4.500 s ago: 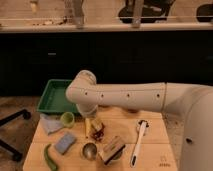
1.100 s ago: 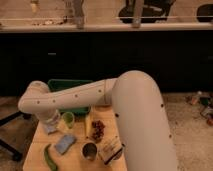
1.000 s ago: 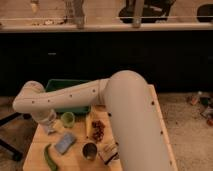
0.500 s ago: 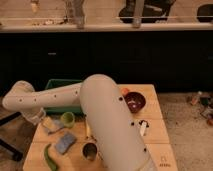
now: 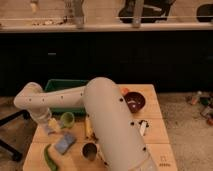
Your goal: Wipe purple bowl with towel
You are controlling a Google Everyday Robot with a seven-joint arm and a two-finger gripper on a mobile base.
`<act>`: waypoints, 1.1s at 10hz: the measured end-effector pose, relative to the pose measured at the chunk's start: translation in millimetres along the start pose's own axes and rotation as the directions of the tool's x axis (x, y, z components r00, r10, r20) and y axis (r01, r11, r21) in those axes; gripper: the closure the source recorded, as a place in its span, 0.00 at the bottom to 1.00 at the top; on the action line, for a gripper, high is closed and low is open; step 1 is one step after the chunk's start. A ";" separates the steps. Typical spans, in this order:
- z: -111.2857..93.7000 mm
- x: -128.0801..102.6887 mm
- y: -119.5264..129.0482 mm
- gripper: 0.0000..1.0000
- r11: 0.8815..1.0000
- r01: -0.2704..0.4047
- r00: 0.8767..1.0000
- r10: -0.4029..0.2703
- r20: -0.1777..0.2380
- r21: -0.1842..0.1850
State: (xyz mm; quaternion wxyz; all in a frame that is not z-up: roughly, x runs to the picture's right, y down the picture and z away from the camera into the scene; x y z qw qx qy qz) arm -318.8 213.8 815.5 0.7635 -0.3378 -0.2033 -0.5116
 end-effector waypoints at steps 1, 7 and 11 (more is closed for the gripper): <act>7.6 0.7 -0.3 0.20 1.000 -0.004 1.000 0.004 0.012 -0.003; 9.4 -3.4 -22.6 0.20 0.998 0.030 1.000 -0.029 -0.005 0.058; 22.7 -2.8 -26.8 0.20 0.995 0.062 0.998 -0.063 0.007 0.075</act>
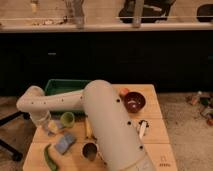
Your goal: Wipe purple bowl with towel
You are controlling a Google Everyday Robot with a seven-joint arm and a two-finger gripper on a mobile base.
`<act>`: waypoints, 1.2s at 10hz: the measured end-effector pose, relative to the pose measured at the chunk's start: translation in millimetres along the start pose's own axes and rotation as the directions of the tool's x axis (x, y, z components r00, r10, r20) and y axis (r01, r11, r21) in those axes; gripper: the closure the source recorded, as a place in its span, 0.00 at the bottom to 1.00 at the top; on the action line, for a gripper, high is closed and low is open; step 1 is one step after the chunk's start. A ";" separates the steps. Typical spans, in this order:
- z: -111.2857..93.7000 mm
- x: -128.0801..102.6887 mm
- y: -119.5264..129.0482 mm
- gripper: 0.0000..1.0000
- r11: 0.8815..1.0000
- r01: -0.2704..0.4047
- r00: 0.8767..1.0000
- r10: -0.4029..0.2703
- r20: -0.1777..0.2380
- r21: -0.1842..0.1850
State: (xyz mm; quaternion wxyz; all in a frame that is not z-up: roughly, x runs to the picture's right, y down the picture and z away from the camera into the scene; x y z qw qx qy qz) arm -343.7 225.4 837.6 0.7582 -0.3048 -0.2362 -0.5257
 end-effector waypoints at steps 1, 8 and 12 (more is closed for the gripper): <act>3.9 0.6 0.2 0.20 1.000 0.006 1.000 -0.006 0.006 -0.002; 5.6 -2.6 6.2 0.75 0.996 0.084 0.996 -0.085 0.019 0.009; -10.9 -13.6 3.7 1.00 0.989 0.145 0.989 -0.145 0.002 0.018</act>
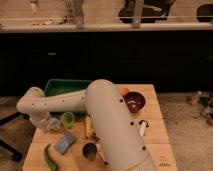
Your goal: Wipe purple bowl with towel
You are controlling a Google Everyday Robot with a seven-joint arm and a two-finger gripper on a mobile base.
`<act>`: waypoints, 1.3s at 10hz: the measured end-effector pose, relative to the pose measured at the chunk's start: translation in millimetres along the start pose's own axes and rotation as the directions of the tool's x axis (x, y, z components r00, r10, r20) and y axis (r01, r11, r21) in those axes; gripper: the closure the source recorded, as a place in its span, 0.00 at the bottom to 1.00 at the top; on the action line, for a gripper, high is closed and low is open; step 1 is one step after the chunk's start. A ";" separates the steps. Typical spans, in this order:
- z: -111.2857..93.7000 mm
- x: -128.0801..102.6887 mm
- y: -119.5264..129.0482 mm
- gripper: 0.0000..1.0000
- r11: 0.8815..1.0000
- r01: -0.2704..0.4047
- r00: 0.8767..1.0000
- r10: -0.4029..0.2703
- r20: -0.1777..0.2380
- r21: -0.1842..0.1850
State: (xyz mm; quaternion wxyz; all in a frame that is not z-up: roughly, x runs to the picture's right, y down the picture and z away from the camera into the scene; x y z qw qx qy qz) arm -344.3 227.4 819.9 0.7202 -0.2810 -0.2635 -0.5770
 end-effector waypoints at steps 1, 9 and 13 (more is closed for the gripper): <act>-6.1 -3.0 0.0 1.00 1.000 0.013 1.000 -0.013 -0.009 -0.003; -77.2 -35.3 22.6 1.00 0.999 0.015 0.991 -0.019 -0.135 -0.032; -96.1 -25.5 62.8 1.00 0.998 -0.066 0.982 0.064 -0.178 -0.004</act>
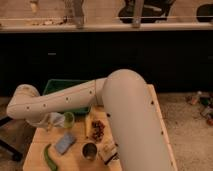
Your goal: Wipe purple bowl with towel
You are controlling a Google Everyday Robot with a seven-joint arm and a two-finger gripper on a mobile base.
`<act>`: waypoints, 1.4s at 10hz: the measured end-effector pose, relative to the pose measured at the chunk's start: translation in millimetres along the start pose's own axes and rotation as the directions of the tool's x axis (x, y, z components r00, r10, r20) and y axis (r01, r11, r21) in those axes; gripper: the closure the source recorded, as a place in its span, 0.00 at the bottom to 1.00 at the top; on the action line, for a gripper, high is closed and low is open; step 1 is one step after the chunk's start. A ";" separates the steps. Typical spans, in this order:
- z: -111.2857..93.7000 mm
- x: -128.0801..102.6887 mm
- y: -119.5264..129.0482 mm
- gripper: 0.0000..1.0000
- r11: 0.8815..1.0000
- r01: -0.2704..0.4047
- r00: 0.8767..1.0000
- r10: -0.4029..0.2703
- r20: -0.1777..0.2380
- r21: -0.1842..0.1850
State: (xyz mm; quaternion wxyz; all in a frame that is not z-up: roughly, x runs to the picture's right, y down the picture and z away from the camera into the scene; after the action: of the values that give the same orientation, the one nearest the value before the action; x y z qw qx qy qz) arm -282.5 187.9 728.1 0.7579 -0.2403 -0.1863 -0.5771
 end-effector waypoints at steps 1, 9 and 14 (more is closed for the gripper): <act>-1.7 8.7 16.5 1.00 0.999 -0.031 0.999 0.031 -0.007 -0.004; 0.4 53.1 84.1 1.00 0.978 -0.208 0.978 0.208 0.000 0.027; 0.2 55.2 89.3 1.00 0.975 -0.219 0.976 0.219 -0.002 0.028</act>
State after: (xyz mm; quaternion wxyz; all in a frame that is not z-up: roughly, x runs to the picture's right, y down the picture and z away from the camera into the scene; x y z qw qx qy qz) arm -181.8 164.1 745.8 0.8205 -0.2475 -0.1648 -0.4883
